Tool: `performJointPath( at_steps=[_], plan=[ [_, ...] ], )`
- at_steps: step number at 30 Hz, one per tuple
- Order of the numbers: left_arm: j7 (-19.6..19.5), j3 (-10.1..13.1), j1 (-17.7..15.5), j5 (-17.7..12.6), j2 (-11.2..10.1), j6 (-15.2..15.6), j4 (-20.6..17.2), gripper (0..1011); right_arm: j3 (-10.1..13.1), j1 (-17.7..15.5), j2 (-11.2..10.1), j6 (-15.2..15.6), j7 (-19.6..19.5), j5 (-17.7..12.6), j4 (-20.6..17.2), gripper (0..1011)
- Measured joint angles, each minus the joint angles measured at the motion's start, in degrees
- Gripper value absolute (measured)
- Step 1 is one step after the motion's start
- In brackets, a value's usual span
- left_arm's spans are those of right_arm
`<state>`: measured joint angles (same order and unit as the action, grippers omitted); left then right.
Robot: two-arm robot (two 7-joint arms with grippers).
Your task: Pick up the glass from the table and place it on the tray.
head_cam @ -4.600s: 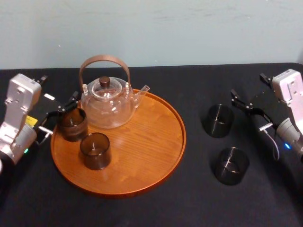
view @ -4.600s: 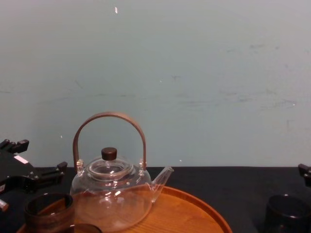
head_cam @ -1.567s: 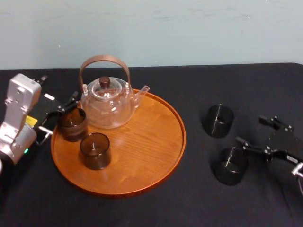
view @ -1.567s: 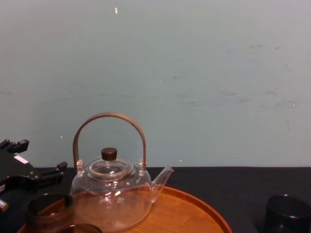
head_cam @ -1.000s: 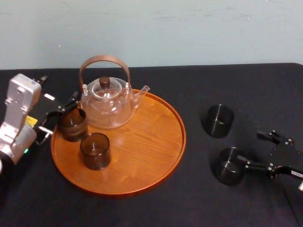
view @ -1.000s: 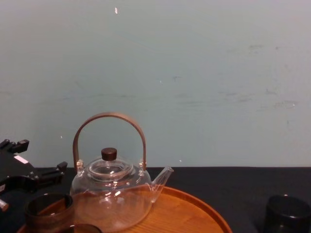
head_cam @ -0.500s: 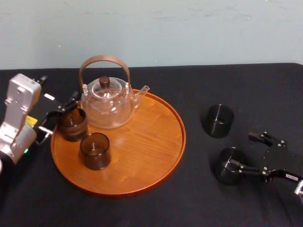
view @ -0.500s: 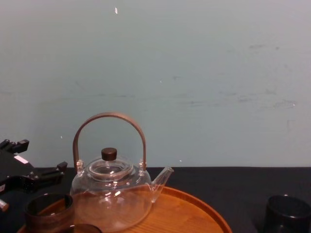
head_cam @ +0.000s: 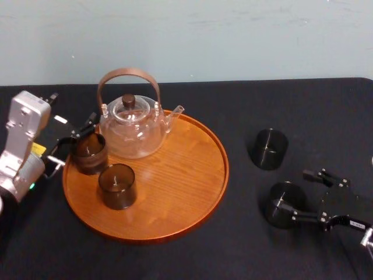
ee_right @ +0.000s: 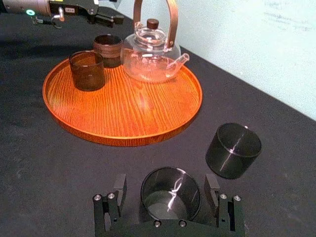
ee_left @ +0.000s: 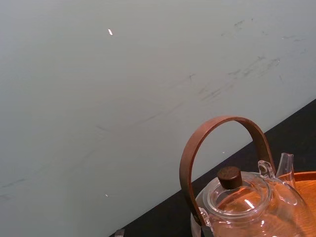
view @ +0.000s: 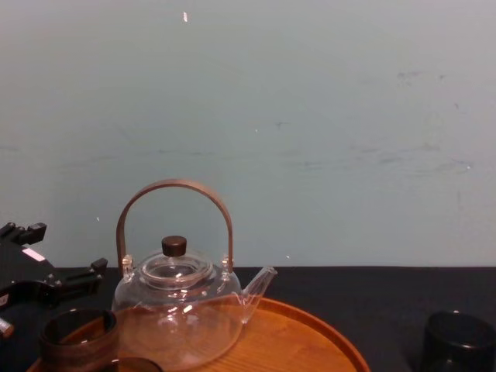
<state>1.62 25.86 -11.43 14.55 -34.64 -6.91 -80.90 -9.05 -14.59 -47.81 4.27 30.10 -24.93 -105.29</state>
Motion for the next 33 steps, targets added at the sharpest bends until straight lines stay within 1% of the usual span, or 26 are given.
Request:
performJointPath(
  at_steps=[11, 16, 23, 33],
  plan=[
    [0.0, 0.0, 0.0, 0.0, 0.0, 0.0, 0.0, 1001, 0.26, -1.04, -0.24, 2.64, -1.4, 0.05, -0.55, 1002],
    [0.0, 0.0, 0.0, 0.0, 0.0, 0.0, 0.0, 1001, 0.19, -0.99, 0.12, 4.1, -2.43, 0.41, -0.51, 1003],
    [0.0, 0.0, 0.0, 0.0, 0.0, 0.0, 0.0, 1001, -0.55, -0.09, 0.83, 5.58, -3.15, 1.18, 0.39, 1002],
    [0.0, 0.0, 0.0, 0.0, 0.0, 0.0, 0.0, 1001, -1.94, 1.64, 1.49, 7.12, -3.05, 1.99, 1.84, 1003]
  ],
)
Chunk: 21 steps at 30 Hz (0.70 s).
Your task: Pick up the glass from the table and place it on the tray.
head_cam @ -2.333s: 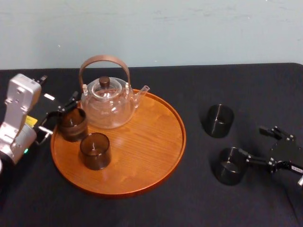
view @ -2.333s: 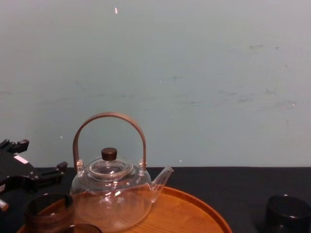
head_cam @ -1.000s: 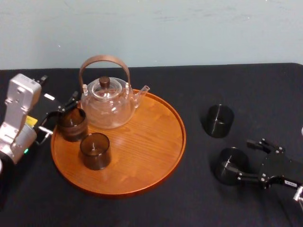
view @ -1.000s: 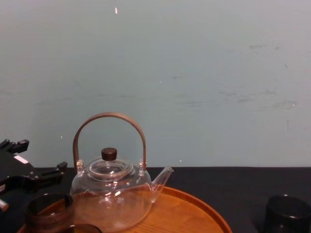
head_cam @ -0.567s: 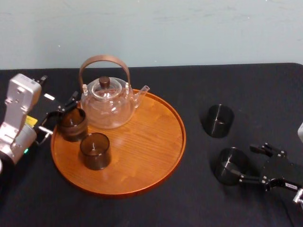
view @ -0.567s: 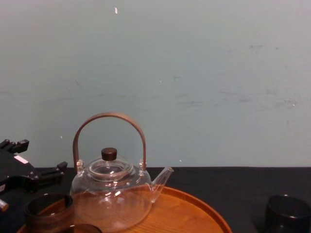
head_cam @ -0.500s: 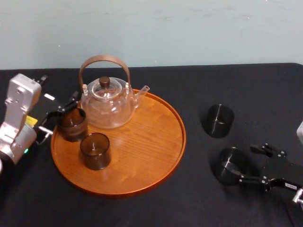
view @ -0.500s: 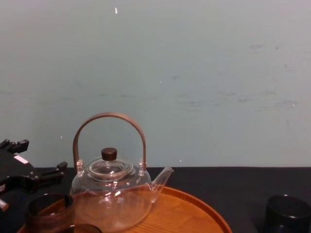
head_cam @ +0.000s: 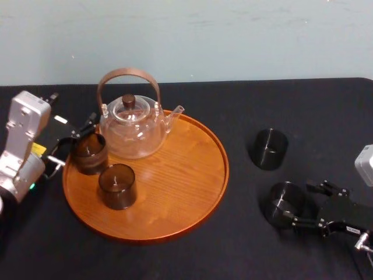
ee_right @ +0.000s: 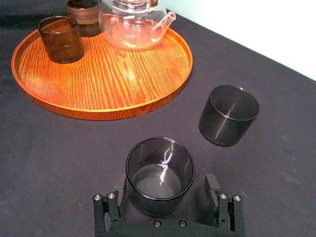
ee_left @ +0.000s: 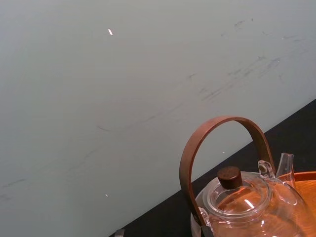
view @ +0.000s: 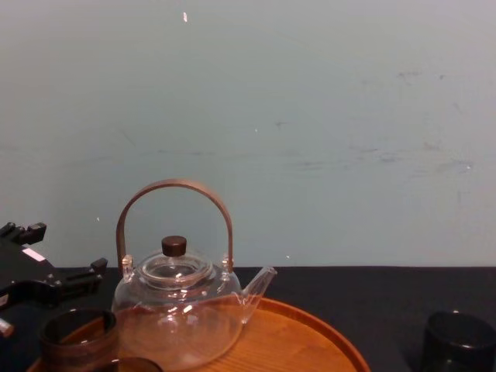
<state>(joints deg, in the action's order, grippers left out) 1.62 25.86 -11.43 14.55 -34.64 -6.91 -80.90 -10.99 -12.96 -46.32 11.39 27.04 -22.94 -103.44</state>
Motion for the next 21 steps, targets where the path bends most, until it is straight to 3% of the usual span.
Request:
performJointPath(
  at_steps=[21],
  plan=[
    [0.0, 0.0, 0.0, 0.0, 0.0, 0.0, 0.0, 1001, -3.51, 4.78, 1.42, 1.29, 1.4, 1.19, 2.79, 1003]
  ],
)
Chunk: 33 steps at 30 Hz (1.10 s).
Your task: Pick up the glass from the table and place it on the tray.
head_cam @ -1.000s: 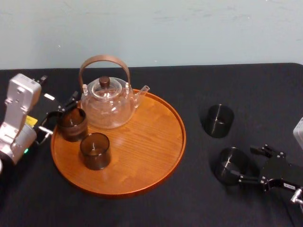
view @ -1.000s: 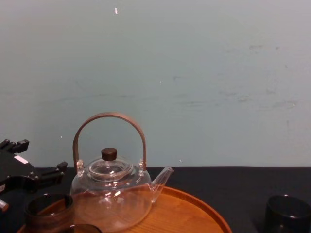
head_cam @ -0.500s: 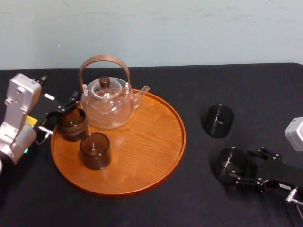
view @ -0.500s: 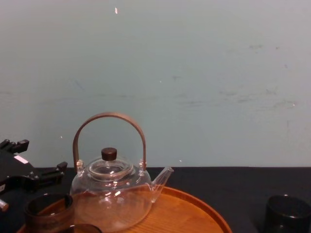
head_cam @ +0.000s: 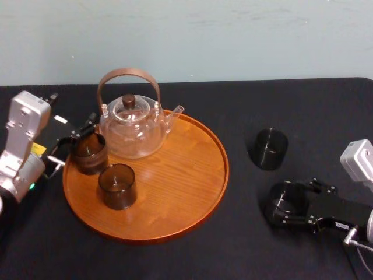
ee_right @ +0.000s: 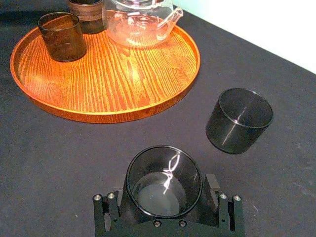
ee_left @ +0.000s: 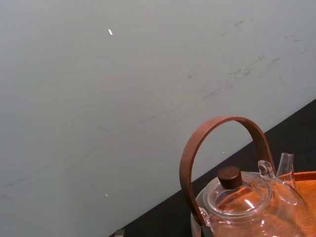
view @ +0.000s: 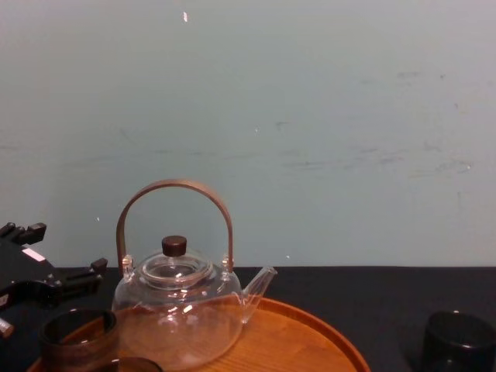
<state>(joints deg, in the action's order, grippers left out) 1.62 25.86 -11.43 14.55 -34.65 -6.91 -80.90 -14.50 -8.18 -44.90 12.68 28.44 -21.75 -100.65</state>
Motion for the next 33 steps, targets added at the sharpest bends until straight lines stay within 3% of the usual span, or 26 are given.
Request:
performJointPath(
  at_steps=[10, 21, 28, 33],
  plan=[
    [0.0, 0.0, 0.0, 0.0, 0.0, 0.0, 0.0, 1002, -1.79, 2.09, 0.66, 0.17, 0.3, 0.97, 0.92, 1002],
    [0.0, 0.0, 0.0, 0.0, 0.0, 0.0, 0.0, 1001, -1.63, 1.95, 0.62, 0.13, 0.29, 0.84, 0.87, 1003],
    [0.0, 0.0, 0.0, 0.0, 0.0, 0.0, 0.0, 1001, -1.52, 1.89, 0.58, 0.1, 0.29, 0.73, 0.84, 908],
    [0.0, 0.0, 0.0, 0.0, 0.0, 0.0, 0.0, 1001, -1.5, 1.86, 0.56, 0.1, 0.29, 0.68, 0.82, 908]
  ],
)
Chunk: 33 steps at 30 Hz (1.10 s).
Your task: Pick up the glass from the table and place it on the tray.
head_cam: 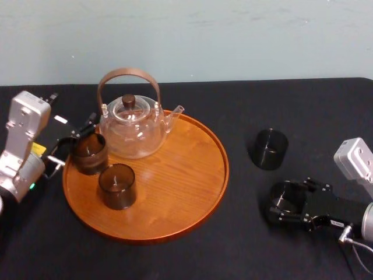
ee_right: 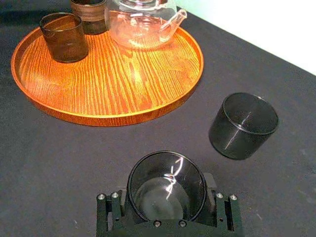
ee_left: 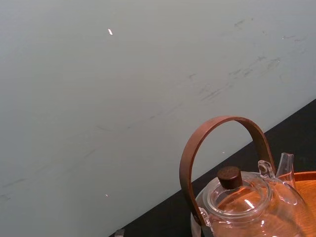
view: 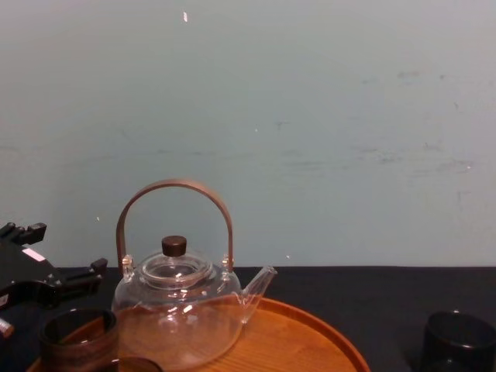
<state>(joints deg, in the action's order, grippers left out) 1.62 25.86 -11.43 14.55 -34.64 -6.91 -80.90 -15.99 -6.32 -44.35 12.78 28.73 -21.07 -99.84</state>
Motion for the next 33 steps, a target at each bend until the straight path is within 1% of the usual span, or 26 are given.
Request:
performJointPath(
  at_steps=[12, 19, 27, 32, 33],
  plan=[
    [0.0, 0.0, 0.0, 0.0, 0.0, 0.0, 0.0, 1002, 0.07, -0.05, 0.0, 0.0, 0.03, -0.14, -0.04, 908],
    [0.0, 0.0, 0.0, 0.0, 0.0, 0.0, 0.0, 1001, -0.09, 1.26, -0.23, -0.6, 1.25, -1.04, 0.05, 908],
    [0.0, 0.0, 0.0, 0.0, 0.0, 0.0, 0.0, 1001, -1.98, 5.43, 0.23, -1.78, 3.5, -1.22, 0.87, 908],
    [0.0, 0.0, 0.0, 0.0, 0.0, 0.0, 0.0, 1001, -3.9, 8.71, 1.21, -2.31, 4.63, -1.04, 1.67, 908],
    [0.0, 0.0, -0.01, 0.0, 0.0, 0.0, 0.0, 1001, -4.59, 9.7, 1.58, -2.45, 4.89, -0.87, 1.9, 908]
  ],
)
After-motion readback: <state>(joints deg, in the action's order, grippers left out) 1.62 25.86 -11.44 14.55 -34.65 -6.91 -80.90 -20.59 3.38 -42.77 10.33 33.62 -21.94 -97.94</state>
